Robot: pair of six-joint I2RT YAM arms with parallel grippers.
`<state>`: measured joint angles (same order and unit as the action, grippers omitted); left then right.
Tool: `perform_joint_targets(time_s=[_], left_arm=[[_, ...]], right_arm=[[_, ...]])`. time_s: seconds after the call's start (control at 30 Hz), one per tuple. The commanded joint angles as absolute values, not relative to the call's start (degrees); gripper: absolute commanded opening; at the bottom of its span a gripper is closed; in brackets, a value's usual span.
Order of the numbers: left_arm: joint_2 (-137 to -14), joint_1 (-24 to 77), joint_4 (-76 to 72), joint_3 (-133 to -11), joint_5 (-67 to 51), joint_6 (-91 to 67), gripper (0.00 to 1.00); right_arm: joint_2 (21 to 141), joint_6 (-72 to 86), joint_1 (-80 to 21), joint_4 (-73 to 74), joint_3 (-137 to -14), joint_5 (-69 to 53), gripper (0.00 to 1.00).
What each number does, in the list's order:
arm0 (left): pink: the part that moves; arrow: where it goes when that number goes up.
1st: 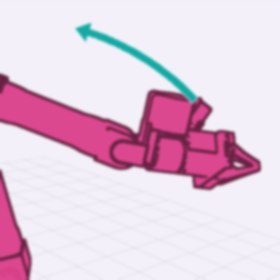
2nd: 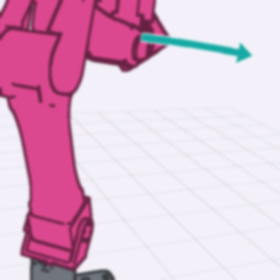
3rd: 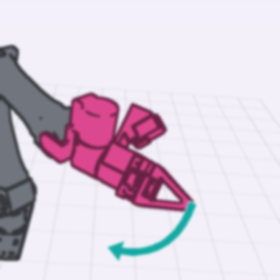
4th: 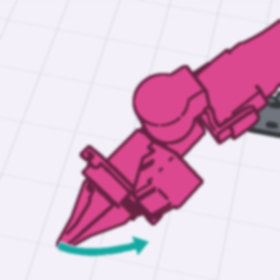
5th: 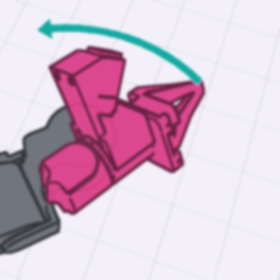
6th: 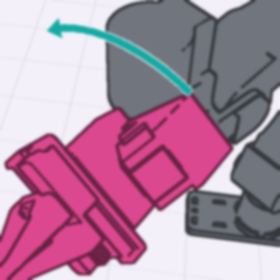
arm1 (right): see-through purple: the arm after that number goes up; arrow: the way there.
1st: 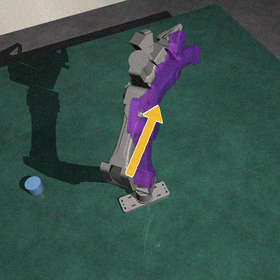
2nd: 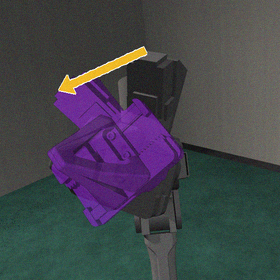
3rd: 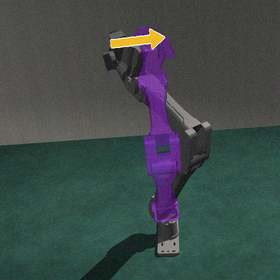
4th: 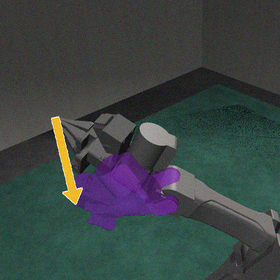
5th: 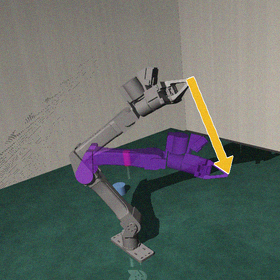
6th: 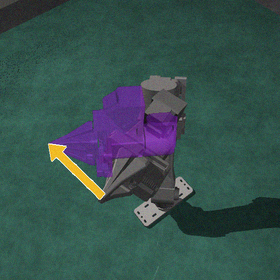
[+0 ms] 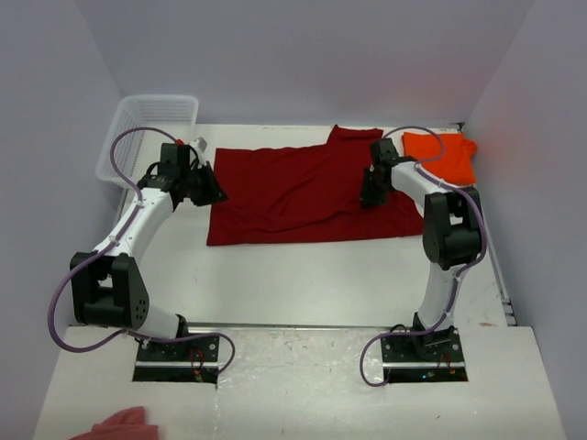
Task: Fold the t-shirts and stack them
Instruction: Fold the flattened tshirt in 1/3 of the way
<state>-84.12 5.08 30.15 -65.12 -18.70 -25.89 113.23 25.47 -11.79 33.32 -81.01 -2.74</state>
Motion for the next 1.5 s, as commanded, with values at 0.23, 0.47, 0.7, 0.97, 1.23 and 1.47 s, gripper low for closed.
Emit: perform_joint_targets(time_s=[0.23,0.47,0.7,0.97,1.23,1.47], left_arm=[[-86.0,5.3,27.9,-65.0,-19.2,-24.6,0.06],[-88.3,5.3,28.0,-65.7,-17.7,-24.4,0.06],[-89.6,5.3,28.7,-66.2,-15.5,-24.8,0.06],[-93.1,5.6,28.8,-68.2,-13.0,-25.9,0.05],[-101.2,5.9,33.3,-73.9,-4.8,-25.3,0.27],[-105.5,6.2,35.3,-78.8,-0.7,-25.8,0.31]], right_arm=[[114.0,22.6,-12.5,35.0,-94.6,-5.0,0.0],[124.2,20.9,-12.7,38.7,-110.5,-8.4,0.0],[142.1,18.9,-12.7,48.6,-140.1,-12.2,0.89],[114.5,18.5,-13.5,33.7,-103.1,-5.7,0.95],[95.4,19.4,-14.9,31.3,-83.2,-2.1,0.61],[87.1,19.3,-14.9,31.1,-74.0,-2.4,0.19]])
